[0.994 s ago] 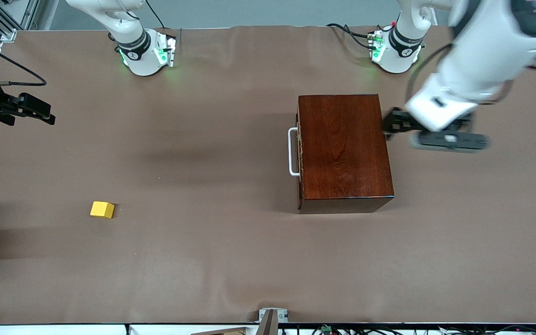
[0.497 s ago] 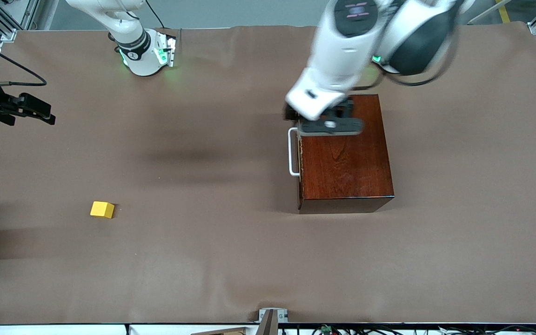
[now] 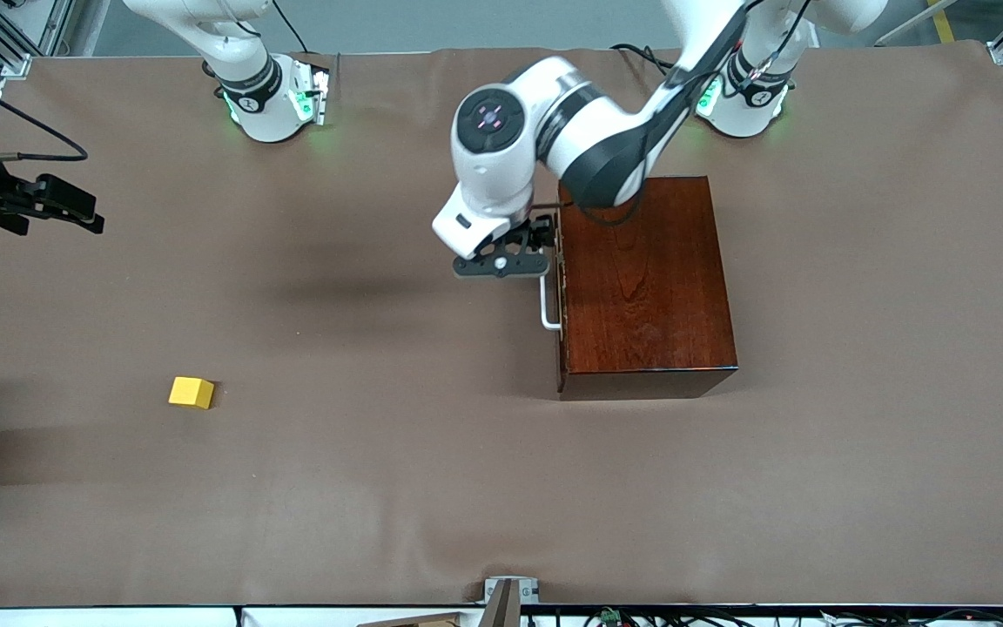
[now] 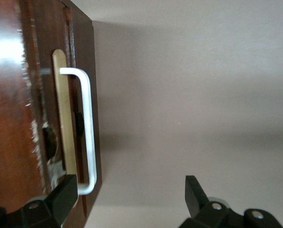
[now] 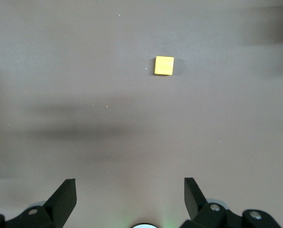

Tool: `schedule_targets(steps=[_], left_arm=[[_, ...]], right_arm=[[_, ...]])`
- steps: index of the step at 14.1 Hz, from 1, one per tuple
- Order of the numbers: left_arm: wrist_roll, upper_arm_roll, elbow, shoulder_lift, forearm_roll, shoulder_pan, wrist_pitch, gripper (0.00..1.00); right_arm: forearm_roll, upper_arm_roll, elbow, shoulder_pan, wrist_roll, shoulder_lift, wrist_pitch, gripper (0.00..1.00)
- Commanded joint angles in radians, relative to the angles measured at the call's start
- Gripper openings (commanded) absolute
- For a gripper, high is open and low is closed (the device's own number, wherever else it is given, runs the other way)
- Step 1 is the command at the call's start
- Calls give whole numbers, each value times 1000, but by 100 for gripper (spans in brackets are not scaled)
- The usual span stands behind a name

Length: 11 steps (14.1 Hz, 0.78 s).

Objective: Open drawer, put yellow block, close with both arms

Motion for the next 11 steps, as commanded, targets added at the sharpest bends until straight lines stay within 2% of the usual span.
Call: schedule_targets(steps=[1,5,11], left_arm=[[-8,14,37,45,66,-18,-12,100],[-25,15,36,101,140,-38,-15,100],[-51,43,36,119,143,-34,-13,100]], right_arm=[[-14,10,0,-7,13,-2,-2,100],[-14,10,0,-7,13,0,-2,100],[-14,10,0,-7,13,0,-2,100]])
